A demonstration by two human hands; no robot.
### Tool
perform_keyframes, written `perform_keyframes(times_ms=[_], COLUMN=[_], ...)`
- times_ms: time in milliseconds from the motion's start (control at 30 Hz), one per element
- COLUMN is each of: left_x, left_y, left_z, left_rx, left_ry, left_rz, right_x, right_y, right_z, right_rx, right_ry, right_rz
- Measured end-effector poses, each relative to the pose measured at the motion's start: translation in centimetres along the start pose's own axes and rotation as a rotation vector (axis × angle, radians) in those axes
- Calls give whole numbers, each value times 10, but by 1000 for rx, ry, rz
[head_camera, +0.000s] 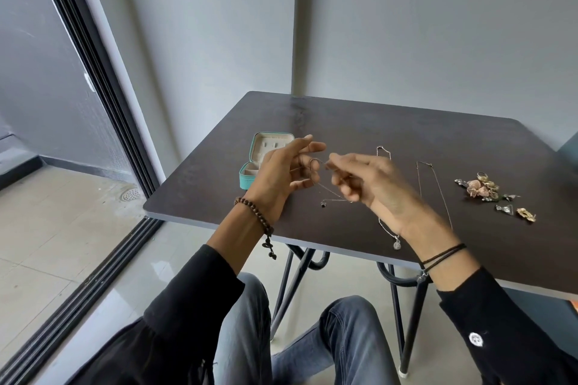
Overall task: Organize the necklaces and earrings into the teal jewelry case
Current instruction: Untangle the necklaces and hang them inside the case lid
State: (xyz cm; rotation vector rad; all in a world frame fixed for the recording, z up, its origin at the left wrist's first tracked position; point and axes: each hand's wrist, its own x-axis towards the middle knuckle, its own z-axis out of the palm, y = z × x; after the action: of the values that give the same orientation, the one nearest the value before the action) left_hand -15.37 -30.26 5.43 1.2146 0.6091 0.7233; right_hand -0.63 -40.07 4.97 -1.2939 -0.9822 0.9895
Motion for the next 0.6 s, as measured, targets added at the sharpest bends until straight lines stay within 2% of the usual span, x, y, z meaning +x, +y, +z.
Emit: perform_keyframes(times_ms=[100,167,333,433,500,600], left_x=[1,2,0,-1,1,4], left_y=[-1,-5,-17,-23,-23,-20], left_z=[1,2,8,11,13,14], left_rx=[16,28,26,12,7,17], left_ry=[5,13,18,19,42,23], left_rz=[-4,-4,-25,-26,-18,1], right_x=[-2,-2,2,4,4,1], right_y=[2,1,-5,-6,-2,8], right_z=[1,2,4,3,1,-1], right_rx=[-97,-64,450,597,522,214], right_ry=[-29,-36,-26,40,66,61], right_rz=[-18,-36,14,47,66,36])
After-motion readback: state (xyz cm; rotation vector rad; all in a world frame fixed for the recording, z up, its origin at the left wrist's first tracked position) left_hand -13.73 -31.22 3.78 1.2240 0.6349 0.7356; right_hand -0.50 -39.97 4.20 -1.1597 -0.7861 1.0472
